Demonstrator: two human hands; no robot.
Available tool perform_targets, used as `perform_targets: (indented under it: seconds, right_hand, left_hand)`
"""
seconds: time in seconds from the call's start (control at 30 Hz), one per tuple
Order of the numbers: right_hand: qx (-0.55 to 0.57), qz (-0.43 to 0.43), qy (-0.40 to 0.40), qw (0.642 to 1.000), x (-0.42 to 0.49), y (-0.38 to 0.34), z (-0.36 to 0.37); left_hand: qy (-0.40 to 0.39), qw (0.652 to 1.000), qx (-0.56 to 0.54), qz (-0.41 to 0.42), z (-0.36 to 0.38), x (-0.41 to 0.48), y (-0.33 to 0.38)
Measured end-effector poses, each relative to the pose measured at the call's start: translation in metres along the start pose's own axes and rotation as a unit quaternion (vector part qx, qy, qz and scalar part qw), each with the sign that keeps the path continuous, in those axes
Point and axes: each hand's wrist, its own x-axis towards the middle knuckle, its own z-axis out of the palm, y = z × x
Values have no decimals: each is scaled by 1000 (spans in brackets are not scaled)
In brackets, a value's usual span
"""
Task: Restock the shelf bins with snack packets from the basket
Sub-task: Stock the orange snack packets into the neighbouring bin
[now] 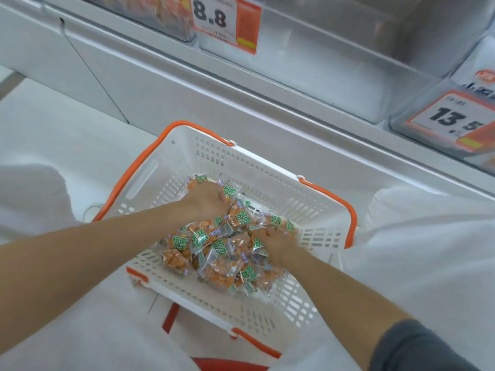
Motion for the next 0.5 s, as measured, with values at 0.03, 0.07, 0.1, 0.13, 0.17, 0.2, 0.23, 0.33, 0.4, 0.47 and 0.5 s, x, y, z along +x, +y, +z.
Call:
perform_targets:
  seconds: [0.03, 0.07, 0.1, 0.13, 0.17, 0.2, 0.23, 0.33, 0.4, 0.47, 0.5]
  right_hand:
    - [-16, -1, 7, 1000, 0, -3, 4]
    - [-26, -4, 15, 1000, -3, -6, 1]
    - [-31, -9, 25, 999, -7, -8, -4]
    - [-34, -16, 36, 999, -10, -9, -10]
    - [-33, -24, 43, 998, -12, -10, -17]
    - [-28, -29, 47, 998, -13, -10, -22]
    - [-14, -29, 51, 998, -14, -10, -27]
    - [137, -5, 44, 990, -24, -13, -51]
    - [289, 10, 48, 956, -39, -16, -81]
    - [388, 8, 66, 919, -56, -17, -117]
    - [420, 1, 77, 904, -66, -17, -136]
  left_hand:
    - [-4, 1000, 3, -1, 2, 0, 1]
    - [-10, 1000, 7, -1, 5, 1, 0]
    - [-15, 1000, 11, 1, 6, 1, -1]
    - [-21, 1000, 16, 3, 7, 1, -2]
    - [-27, 999, 21, 6, 6, 0, 0]
    - [-32, 999, 28, 9, 5, -2, 3]
    - [-35, 999, 31, 15, 3, -5, 6]
    - [-40, 999, 31, 15, -7, -13, 17]
    - [-48, 998, 31, 8, -16, -18, 22]
    - [-74, 995, 63, 5, -24, -25, 27]
    - [-86, 994, 67, 12, -28, -28, 30]
